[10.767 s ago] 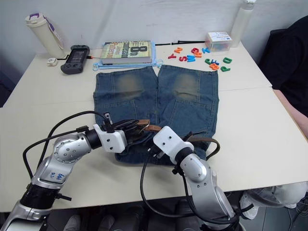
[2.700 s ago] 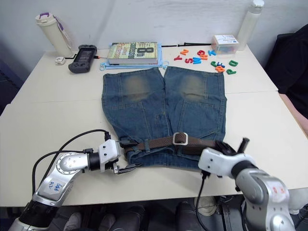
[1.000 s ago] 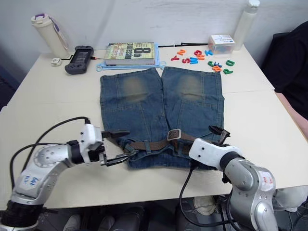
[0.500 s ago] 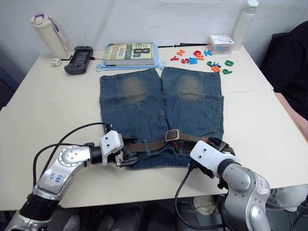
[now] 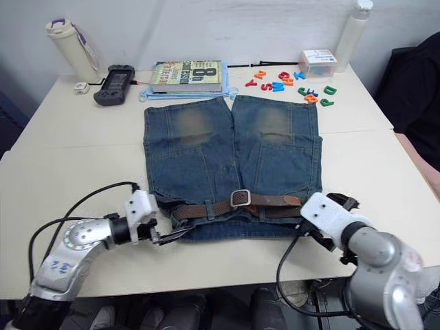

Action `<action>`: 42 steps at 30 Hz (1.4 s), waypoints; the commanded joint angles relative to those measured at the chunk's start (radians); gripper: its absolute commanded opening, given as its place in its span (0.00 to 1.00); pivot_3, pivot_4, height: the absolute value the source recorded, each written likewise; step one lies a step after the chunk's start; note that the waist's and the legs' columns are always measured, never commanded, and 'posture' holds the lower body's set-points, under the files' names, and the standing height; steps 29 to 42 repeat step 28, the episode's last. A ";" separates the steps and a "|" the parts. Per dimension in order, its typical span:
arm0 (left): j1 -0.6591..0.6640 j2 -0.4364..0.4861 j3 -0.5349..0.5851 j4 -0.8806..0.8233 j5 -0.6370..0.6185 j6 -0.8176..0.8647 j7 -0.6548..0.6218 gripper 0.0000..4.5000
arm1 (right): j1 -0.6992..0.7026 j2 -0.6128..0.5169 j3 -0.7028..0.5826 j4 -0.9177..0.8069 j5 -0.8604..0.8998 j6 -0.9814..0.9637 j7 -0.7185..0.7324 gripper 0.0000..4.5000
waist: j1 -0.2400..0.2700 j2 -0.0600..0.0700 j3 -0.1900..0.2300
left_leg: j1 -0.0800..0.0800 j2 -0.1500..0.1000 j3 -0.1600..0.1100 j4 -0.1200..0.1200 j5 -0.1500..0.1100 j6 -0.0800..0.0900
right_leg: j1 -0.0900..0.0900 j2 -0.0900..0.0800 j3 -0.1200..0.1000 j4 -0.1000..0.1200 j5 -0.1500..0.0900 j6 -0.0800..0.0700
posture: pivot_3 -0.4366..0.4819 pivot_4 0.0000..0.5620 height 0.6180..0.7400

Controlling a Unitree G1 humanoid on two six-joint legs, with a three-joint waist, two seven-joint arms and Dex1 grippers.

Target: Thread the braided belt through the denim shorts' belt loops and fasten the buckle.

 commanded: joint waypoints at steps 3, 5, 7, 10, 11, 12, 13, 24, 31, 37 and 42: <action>0.037 0.017 0.162 -0.165 -0.236 0.140 0.019 0.93 | -0.123 0.036 -0.239 -0.148 0.338 0.147 0.128 1.00 | -0.002 0.003 0.002 | 0.000 0.003 0.000 0.001 -0.001 -0.001 | 0.000 0.001 0.000 0.000 0.000 0.000 | 0.48 0.27 1.00; 0.046 0.022 0.199 -0.188 -0.289 0.185 0.035 0.93 | -0.169 0.030 -0.310 -0.150 0.446 0.197 0.159 1.00 | -0.001 0.003 0.002 | 0.000 0.003 0.000 0.000 -0.001 -0.001 | 0.000 0.001 0.000 0.000 0.000 0.000 | 0.48 0.27 1.00; 0.041 0.017 0.221 -0.216 -0.349 0.233 0.069 0.93 | -0.266 0.029 -0.378 -0.109 0.542 0.235 0.148 1.00 | 0.001 0.003 0.003 | 0.000 0.003 0.000 0.000 -0.001 -0.001 | 0.000 0.001 -0.001 0.000 0.000 -0.001 | 0.48 0.27 1.00; 0.016 0.008 0.238 -0.237 -0.396 0.271 0.116 0.93 | -0.401 0.054 -0.453 -0.064 0.665 0.314 0.143 1.00 | 0.001 0.004 0.005 | 0.000 0.003 0.000 0.001 -0.002 -0.001 | 0.000 0.001 -0.001 0.000 0.000 -0.001 | 0.48 0.27 1.00; 0.010 0.006 0.243 -0.237 -0.398 0.274 0.131 0.93 | -0.431 0.065 -0.461 -0.054 0.709 0.331 0.138 1.00 | 0.000 0.004 0.005 | -0.001 0.002 0.001 0.001 -0.002 -0.001 | 0.000 0.001 0.000 0.000 0.000 -0.001 | 0.48 0.27 1.00; 0.005 0.004 0.244 -0.238 -0.401 0.277 0.144 0.93 | -0.448 0.069 -0.467 -0.044 0.747 0.344 0.128 1.00 | 0.001 0.003 0.005 | 0.000 0.002 0.001 0.001 -0.002 -0.001 | 0.000 0.001 0.000 0.000 0.000 -0.001 | 0.48 0.27 1.00; 0.004 0.004 0.241 -0.238 -0.399 0.276 0.149 0.93 | -0.442 0.064 -0.459 -0.034 0.770 0.334 0.117 1.00 | 0.001 0.003 0.005 | 0.000 0.003 0.000 0.001 -0.002 -0.001 | 0.000 0.001 -0.001 -0.001 0.000 -0.001 | 0.48 0.27 1.00; 0.067 -0.013 0.239 -0.184 -0.346 0.156 0.099 0.93 | -0.397 -0.015 -0.376 0.073 0.931 0.200 -0.031 1.00 | 0.002 0.003 0.005 | -0.004 0.004 0.002 0.000 -0.004 0.000 | -0.004 0.001 -0.001 -0.003 -0.001 -0.003 | 0.48 0.27 1.00; 0.072 -0.014 0.241 -0.176 -0.352 0.134 0.092 0.93 | -0.374 -0.046 -0.361 0.092 0.976 0.166 -0.068 1.00 | 0.003 0.003 0.005 | -0.004 0.004 0.002 0.001 -0.004 0.000 | -0.004 0.001 -0.001 -0.002 -0.001 -0.003 | 0.48 0.27 1.00; 0.072 -0.014 0.241 -0.176 -0.352 0.134 0.092 0.93 | -0.374 -0.046 -0.361 0.092 0.976 0.166 -0.068 1.00 | 0.003 0.003 0.005 | -0.004 0.004 0.002 0.001 -0.004 0.000 | -0.004 0.001 -0.001 -0.002 -0.001 -0.003 | 0.48 0.27 1.00; 0.072 -0.014 0.241 -0.176 -0.352 0.134 0.092 0.93 | -0.374 -0.046 -0.361 0.092 0.976 0.166 -0.068 1.00 | 0.003 0.003 0.005 | -0.004 0.004 0.002 0.001 -0.004 0.000 | -0.004 0.001 -0.001 -0.002 -0.001 -0.003 | 0.48 0.27 1.00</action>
